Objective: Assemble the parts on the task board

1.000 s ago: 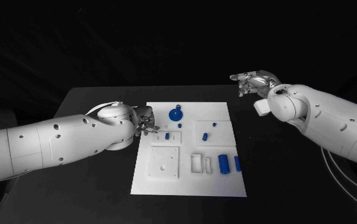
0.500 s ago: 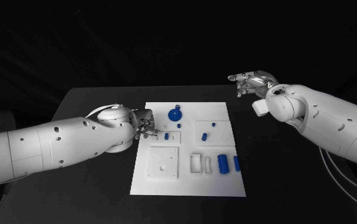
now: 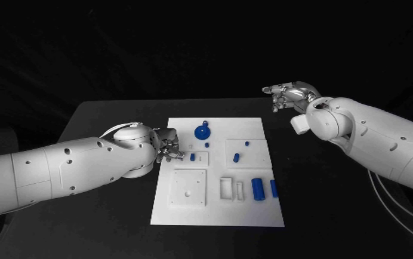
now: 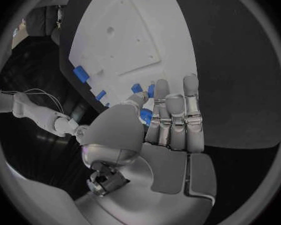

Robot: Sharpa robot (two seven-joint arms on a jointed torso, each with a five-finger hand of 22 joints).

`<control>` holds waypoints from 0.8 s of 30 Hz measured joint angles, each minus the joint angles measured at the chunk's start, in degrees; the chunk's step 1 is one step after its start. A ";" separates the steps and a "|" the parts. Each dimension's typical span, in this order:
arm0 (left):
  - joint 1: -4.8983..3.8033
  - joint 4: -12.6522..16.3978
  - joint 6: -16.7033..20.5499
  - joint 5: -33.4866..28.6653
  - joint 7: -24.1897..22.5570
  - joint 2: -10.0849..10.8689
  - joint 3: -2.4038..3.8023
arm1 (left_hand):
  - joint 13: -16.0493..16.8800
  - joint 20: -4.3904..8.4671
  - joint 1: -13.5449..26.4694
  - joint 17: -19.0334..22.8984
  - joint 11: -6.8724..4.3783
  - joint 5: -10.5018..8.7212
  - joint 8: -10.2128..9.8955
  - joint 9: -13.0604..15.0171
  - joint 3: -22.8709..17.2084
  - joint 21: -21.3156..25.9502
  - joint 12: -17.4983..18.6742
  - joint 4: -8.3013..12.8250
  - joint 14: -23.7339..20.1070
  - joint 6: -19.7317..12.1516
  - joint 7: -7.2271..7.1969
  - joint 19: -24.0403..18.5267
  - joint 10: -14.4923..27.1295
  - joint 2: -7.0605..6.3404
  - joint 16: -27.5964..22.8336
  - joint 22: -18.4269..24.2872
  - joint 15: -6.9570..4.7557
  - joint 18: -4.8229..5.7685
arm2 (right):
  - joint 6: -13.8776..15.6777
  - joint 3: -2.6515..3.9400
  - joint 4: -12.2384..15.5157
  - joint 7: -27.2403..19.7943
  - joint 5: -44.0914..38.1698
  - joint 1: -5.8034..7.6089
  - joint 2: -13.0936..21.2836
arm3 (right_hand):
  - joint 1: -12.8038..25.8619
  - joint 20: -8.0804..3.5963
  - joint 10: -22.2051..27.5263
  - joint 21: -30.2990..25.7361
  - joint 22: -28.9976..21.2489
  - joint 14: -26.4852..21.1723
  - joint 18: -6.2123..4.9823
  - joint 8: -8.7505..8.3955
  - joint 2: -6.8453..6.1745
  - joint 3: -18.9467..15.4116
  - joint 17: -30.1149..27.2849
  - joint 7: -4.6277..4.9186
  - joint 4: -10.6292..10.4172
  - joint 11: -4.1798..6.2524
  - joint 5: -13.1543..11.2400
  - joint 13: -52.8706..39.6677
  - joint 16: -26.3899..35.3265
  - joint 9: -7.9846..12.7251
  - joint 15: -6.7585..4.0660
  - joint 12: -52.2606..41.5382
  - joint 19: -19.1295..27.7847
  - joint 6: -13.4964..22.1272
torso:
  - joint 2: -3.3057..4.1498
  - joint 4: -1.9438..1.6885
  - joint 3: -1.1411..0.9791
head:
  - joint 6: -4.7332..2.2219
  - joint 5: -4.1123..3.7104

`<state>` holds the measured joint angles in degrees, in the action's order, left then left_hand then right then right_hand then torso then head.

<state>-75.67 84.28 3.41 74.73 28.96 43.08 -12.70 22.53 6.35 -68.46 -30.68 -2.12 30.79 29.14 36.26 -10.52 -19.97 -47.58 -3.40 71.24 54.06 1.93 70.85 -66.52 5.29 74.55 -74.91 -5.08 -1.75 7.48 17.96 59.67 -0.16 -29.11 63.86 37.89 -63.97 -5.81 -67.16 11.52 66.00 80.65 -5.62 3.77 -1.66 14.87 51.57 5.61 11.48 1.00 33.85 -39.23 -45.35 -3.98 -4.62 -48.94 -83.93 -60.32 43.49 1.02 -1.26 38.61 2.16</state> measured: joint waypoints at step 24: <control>0.51 -1.10 -0.22 -0.02 -0.53 -1.27 0.10 | -0.02 0.21 0.02 0.02 -0.02 0.31 -0.01 0.16 0.00 0.00 0.00 0.00 0.10 0.18 -0.17 0.21 -0.23 -0.01 0.00 -0.03 0.11 0.00 | -0.35 0.00 0.02 -0.07 0.01 -0.06 -0.32 | 0.00 0.00 0.00 0.22 -0.13 0.00 0.01 0.00 0.00 0.16 -0.05 0.00 0.16 0.00 -0.01 0.08 -0.01 0.00 0.00 0.00 0.00 0.00 | 0.01 0.01 0.00 | 0.23 -0.36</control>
<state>-75.16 83.18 3.19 74.71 28.43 41.81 -12.60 22.51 6.56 -68.44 -30.67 -2.14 31.10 29.12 36.42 -10.52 -19.97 -47.58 -3.39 71.34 54.23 1.75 71.06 -66.75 5.27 74.55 -74.94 -4.97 -1.75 7.13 17.96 59.69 -0.23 -29.10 63.80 37.57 -63.97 -5.81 -67.16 11.74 65.87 80.65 -5.61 3.77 -1.66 15.03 51.52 5.61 11.64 1.00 33.85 -39.14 -45.35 -3.98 -4.61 -48.93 -83.93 -60.32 43.49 1.03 -1.26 38.84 1.80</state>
